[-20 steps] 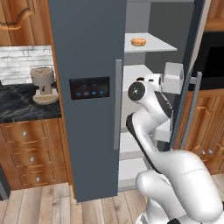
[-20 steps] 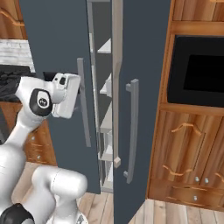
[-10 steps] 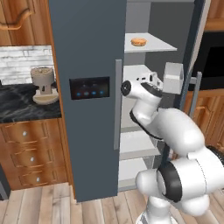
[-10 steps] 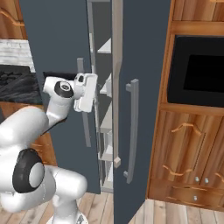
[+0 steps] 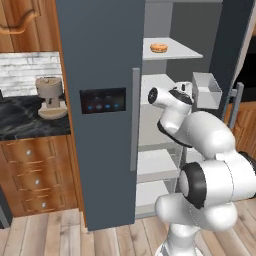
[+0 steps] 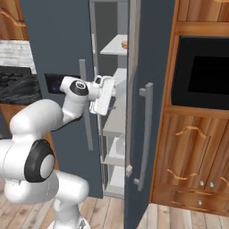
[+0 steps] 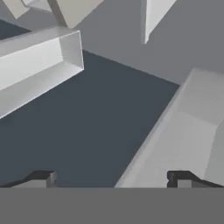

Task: Take the donut and cupcake from the fridge and place them on the empty tray on the dining counter.

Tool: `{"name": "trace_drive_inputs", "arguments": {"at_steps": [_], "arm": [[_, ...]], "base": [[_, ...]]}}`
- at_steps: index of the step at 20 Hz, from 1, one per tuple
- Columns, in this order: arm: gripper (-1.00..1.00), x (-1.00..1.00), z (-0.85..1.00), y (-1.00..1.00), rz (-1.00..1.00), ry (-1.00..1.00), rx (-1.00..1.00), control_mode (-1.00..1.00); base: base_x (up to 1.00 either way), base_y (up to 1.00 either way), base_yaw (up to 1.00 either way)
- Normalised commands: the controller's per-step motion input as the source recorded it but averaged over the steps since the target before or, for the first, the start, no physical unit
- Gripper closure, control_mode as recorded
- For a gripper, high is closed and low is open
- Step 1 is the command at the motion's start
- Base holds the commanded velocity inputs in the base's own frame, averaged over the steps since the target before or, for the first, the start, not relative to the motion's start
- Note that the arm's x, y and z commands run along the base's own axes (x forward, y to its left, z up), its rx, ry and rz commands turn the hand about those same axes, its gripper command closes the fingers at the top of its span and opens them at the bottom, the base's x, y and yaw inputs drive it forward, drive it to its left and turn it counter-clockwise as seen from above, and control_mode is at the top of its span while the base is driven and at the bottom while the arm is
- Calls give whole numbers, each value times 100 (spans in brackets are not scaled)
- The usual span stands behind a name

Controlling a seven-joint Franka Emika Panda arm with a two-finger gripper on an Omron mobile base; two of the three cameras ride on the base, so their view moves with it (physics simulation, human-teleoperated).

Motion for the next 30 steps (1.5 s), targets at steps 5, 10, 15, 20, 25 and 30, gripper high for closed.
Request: {"name": "trace_drive_inputs", "arguments": {"at_steps": [5, 10, 15, 20, 25, 30], "arm": [[-100, -96, -19, -100, -11, -12, 0, -100], [-100, -61, -2, -100, -7, -18, 3, -100], [-100, -40, 0, -43, 0, -10, 4, -100], [-100, -69, 48, 30, 0, -16, 12, -100], [-100, -44, 99, 68, 0, -15, 17, -100], [-100, -40, 50, 73, -1, -27, 34, -100]], "base": [[0, 0, 0], [0, 0, 0], [0, 0, 0], [0, 0, 0], [0, 0, 0], [0, 0, 0]]}}
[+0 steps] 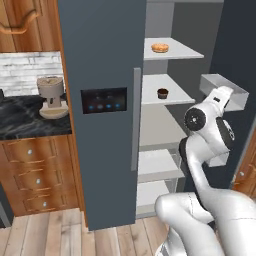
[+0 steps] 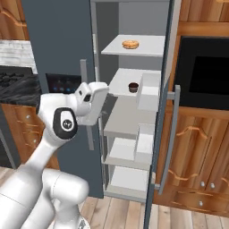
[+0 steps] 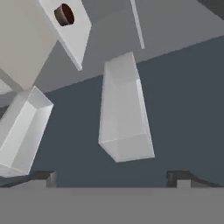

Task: Take the donut and cupcake from the fridge and place them on the empty tray on the dining counter.

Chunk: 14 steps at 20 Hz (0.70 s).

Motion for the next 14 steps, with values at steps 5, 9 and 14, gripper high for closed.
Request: {"name": "trace_drive_inputs", "arguments": {"at_steps": [5, 9, 14], "arm": [[-100, -33, 5, 80, -4, -37, 56, -100], [-100, -36, 5, 28, -3, -25, 73, -100], [-100, -37, 0, 31, 5, -1, 72, -100]], "base": [[0, 0, 0], [0, 0, 0], [0, 0, 0]]}}
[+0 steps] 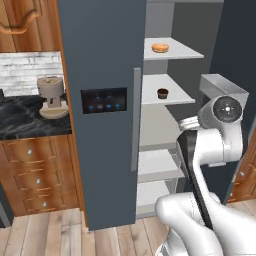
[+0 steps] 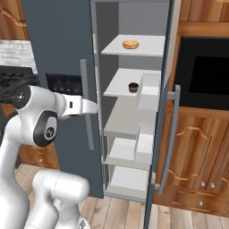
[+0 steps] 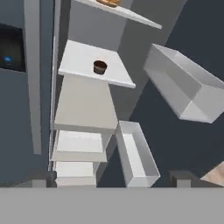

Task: Take the donut and cupcake from the fridge and place them on the empty tray on the dining counter.

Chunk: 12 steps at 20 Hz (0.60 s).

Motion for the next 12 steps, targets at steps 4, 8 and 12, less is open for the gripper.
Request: {"name": "trace_drive_inputs", "arguments": {"at_steps": [4, 8, 12], "arm": [[-100, -49, 0, 68, 6, 0, 54, -100], [-100, -47, -1, 47, 11, -2, 31, -100], [-100, -46, 0, -2, 1, -9, 7, -100]], "base": [[0, 0, 0], [0, 0, 0], [0, 0, 0]]}}
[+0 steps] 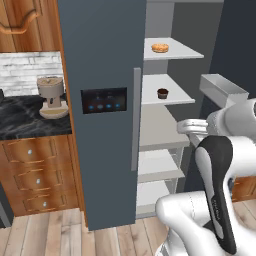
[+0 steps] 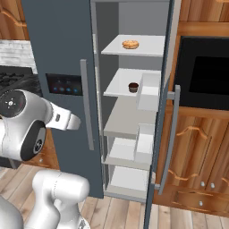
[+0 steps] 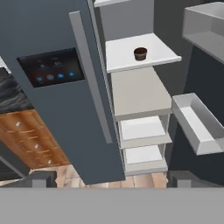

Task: Take the donut and cupcake from the fridge and place them on the empty tray on the dining counter.

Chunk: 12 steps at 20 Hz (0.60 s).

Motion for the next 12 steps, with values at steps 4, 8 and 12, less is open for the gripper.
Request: {"name": "trace_drive_inputs", "arguments": {"at_steps": [4, 8, 12], "arm": [[-100, -1, 0, 0, 0, 0, 0, -100], [-100, 2, 0, 0, -2, 0, 0, -100], [-100, 1, 0, 0, 0, 0, 0, -100]], "base": [[0, 0, 0], [0, 0, 0], [0, 0, 0]]}}
